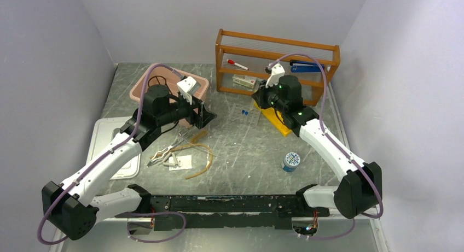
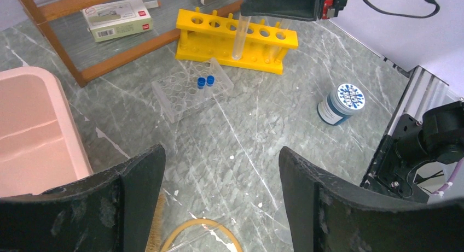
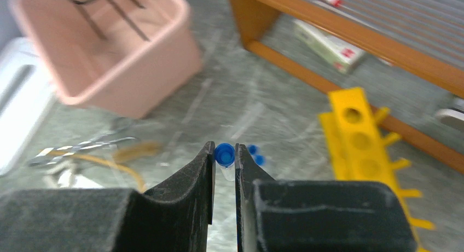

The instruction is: Organize the chemistry lab equipment

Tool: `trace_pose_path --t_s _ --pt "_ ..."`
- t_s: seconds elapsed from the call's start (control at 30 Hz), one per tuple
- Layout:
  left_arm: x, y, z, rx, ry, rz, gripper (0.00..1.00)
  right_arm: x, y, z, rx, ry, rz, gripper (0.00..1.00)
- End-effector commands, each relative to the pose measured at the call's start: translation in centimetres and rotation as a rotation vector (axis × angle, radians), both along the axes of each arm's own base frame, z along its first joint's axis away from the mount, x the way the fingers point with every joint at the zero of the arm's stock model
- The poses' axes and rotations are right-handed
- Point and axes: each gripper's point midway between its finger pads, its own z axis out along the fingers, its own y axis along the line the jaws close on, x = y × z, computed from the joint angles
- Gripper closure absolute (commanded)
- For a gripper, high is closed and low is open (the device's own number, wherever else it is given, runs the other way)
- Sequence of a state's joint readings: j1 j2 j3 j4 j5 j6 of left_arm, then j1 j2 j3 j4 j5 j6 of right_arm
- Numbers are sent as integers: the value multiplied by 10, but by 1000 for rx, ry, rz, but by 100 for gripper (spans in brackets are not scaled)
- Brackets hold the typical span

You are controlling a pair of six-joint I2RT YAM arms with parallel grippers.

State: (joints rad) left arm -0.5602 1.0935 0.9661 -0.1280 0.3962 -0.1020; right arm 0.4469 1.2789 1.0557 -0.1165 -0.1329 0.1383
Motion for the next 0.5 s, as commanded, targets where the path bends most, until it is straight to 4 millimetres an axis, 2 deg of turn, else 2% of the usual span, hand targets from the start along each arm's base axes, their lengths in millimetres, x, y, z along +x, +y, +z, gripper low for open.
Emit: trace_pose_path --t_s 0.0,0.13,0.47 --pt "3 5 2 7 -6 40 21 16 -23 -6 -111 -123 -13 98" --pt "3 6 2 8 -10 44 21 20 -25 -28 -168 -127 5 99" --pt "4 6 -1 8 -3 45 21 21 -7 -72 -134 -126 89 99"
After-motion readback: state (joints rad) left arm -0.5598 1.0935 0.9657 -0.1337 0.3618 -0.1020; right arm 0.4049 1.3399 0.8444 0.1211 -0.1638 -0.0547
